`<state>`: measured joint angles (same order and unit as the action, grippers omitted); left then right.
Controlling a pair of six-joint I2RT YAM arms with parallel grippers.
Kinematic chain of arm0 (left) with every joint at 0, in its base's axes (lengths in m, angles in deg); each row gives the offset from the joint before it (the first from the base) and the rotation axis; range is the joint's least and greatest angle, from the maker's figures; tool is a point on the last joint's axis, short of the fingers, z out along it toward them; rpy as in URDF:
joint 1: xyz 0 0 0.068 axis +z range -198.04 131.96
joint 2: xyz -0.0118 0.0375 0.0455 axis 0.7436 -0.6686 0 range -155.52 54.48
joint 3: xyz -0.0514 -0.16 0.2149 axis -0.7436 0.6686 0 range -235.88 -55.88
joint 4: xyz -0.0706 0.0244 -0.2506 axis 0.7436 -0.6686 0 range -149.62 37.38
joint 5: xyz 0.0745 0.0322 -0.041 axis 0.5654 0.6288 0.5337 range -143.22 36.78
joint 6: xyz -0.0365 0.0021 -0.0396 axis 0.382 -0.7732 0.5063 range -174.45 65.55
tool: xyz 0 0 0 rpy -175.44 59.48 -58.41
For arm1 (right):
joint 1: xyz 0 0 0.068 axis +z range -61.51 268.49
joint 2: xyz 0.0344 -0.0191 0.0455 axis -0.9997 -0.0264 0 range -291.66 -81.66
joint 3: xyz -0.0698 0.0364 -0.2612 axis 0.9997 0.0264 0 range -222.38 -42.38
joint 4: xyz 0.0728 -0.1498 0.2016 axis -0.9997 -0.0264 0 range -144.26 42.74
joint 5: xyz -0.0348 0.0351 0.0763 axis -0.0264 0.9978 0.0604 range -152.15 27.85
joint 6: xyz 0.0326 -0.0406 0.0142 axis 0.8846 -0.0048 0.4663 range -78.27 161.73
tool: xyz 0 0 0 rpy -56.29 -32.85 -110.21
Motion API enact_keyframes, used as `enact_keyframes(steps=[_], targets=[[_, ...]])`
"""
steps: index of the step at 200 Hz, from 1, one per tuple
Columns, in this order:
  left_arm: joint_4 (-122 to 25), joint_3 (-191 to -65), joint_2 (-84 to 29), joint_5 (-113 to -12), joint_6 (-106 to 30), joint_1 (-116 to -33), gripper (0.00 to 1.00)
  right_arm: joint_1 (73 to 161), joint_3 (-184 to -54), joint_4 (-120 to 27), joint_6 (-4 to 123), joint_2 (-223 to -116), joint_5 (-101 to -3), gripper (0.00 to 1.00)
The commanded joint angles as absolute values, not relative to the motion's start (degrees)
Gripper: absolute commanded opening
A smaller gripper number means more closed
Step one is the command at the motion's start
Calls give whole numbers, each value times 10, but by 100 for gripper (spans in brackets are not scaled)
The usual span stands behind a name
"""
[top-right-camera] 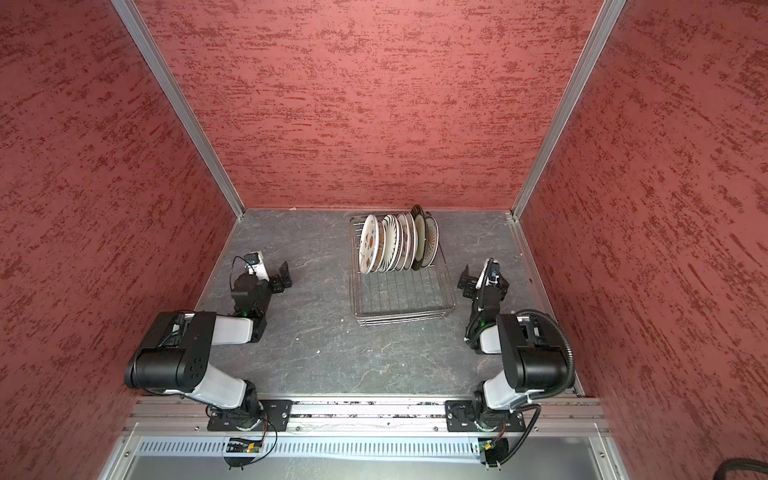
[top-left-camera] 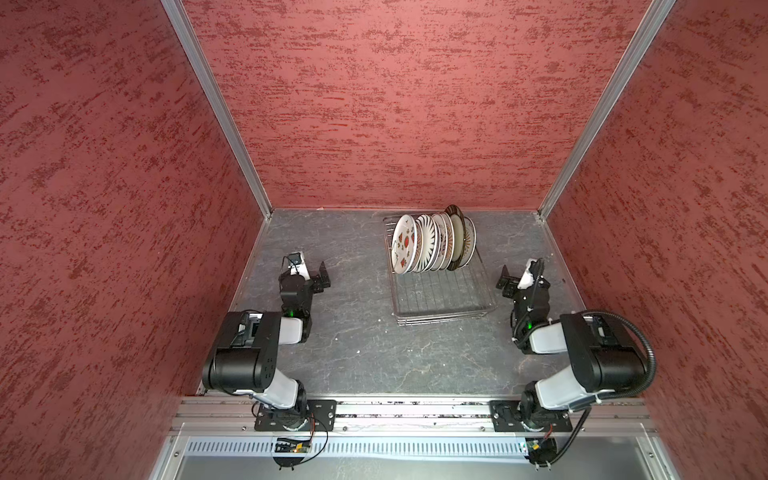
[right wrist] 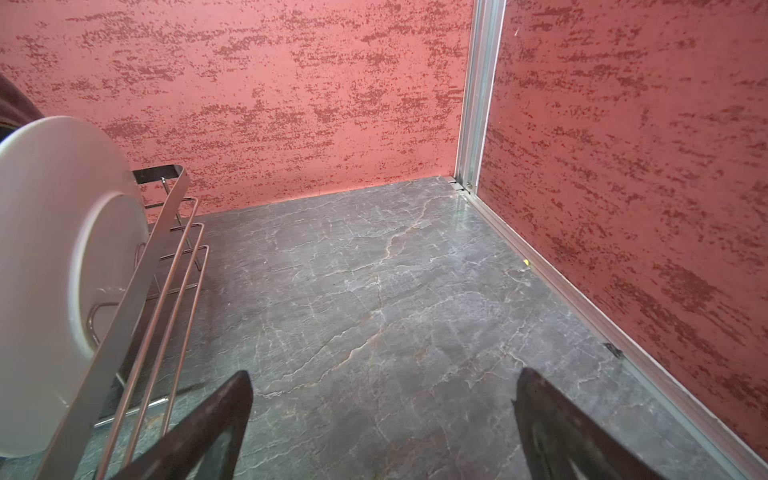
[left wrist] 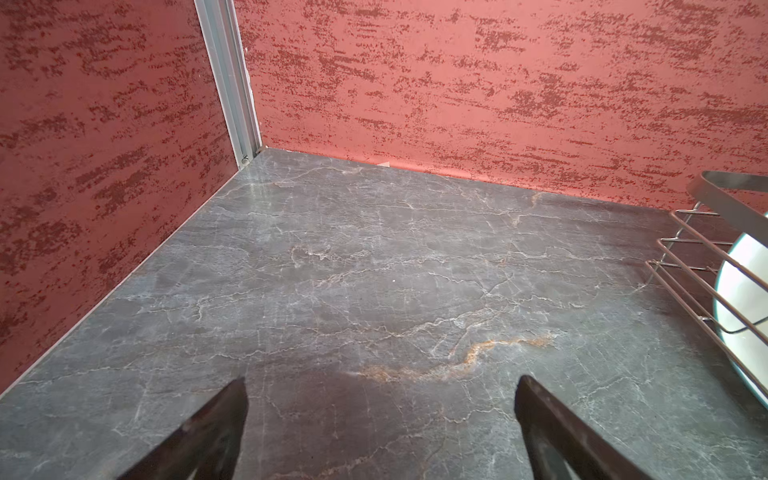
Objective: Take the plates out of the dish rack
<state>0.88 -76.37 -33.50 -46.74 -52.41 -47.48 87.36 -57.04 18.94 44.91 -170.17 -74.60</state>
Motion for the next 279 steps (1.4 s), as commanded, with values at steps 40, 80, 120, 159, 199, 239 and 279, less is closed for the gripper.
enact_keyframes(steps=[40, 80, 120, 159, 199, 239, 279], targets=[[4, -768, -335, -465, -532, -478, 99, 868, -582, 196, 444, -1702, -732, 99], [4, -768, -335, -464, -532, -478, 99, 868, -582, 196, 444, -1702, -732, 99], [4, -768, -335, -465, -532, -478, 100, 868, -582, 196, 443, -1702, -732, 99], [4, -768, -335, -465, -532, -478, 100, 869, -582, 196, 444, -1702, -732, 99], [4, -768, -335, -464, -533, -478, 99, 868, -582, 195, 443, -1702, -732, 99], [5, -768, -335, -464, -532, -478, 99, 869, -582, 197, 444, -1702, -732, 99], [5, -767, -332, -481, -546, -482, 99, 869, -581, 196, 442, -1701, -728, 99]])
